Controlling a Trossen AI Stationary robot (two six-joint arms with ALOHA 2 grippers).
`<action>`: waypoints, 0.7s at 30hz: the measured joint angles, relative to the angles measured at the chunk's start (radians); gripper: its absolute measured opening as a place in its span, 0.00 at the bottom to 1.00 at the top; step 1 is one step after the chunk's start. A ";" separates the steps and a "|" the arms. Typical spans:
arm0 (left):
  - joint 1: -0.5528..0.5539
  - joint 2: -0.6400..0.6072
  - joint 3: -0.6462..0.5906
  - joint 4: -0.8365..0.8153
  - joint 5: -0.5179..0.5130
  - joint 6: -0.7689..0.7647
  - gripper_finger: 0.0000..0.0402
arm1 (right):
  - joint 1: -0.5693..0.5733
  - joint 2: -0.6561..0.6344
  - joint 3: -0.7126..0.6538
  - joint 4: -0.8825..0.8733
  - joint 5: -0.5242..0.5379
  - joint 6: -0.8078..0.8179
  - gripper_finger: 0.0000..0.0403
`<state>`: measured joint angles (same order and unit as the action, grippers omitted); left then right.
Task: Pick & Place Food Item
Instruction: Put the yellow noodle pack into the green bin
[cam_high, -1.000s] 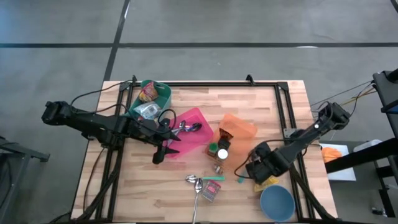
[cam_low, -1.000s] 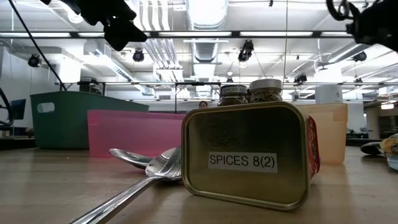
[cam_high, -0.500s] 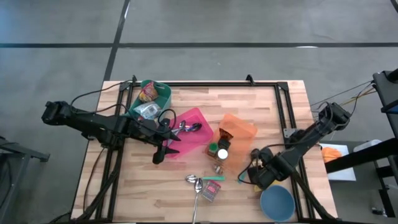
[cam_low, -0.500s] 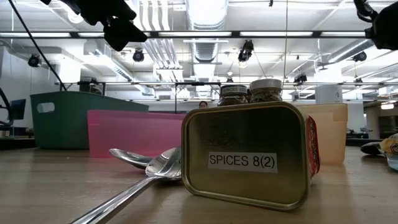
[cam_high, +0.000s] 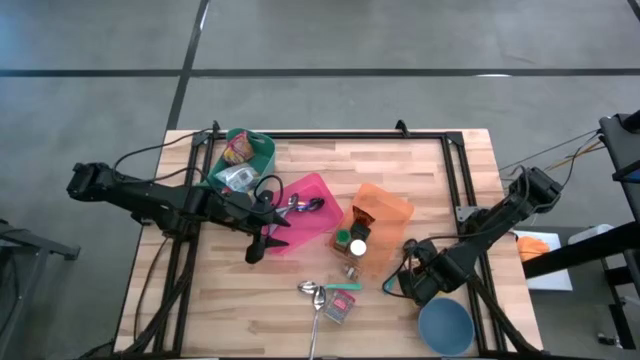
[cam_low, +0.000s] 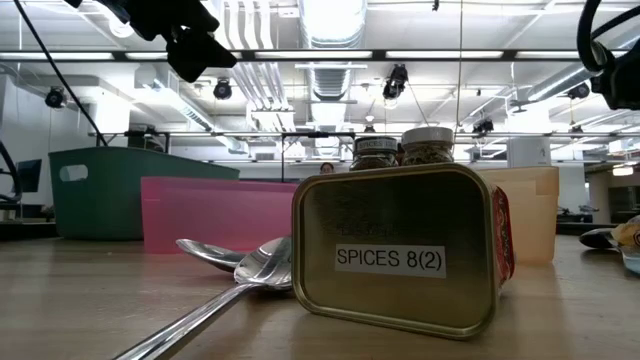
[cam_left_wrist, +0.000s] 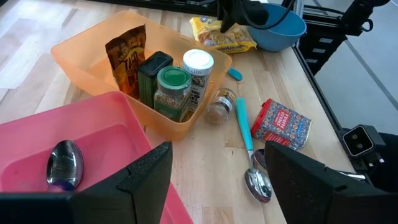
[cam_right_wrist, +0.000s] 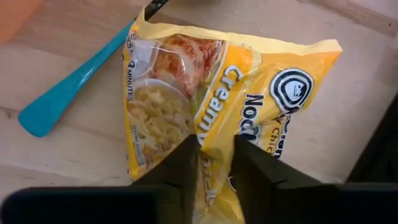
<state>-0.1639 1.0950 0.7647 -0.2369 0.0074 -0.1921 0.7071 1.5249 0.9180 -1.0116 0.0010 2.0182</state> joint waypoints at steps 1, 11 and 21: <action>0.000 0.000 0.000 0.000 0.000 0.000 0.64 | 0.000 0.000 0.000 0.001 0.000 -0.003 0.16; 0.000 0.000 0.000 0.000 0.000 -0.020 0.64 | 0.002 0.000 0.010 -0.003 0.029 -0.058 0.03; 0.002 0.000 0.000 0.104 -0.012 -0.085 0.64 | 0.009 0.001 0.135 -0.200 0.092 -0.178 0.02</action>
<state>-0.1619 1.0950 0.7647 -0.1333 -0.0049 -0.2767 0.7162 1.5257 1.0527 -1.2118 0.0929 1.8400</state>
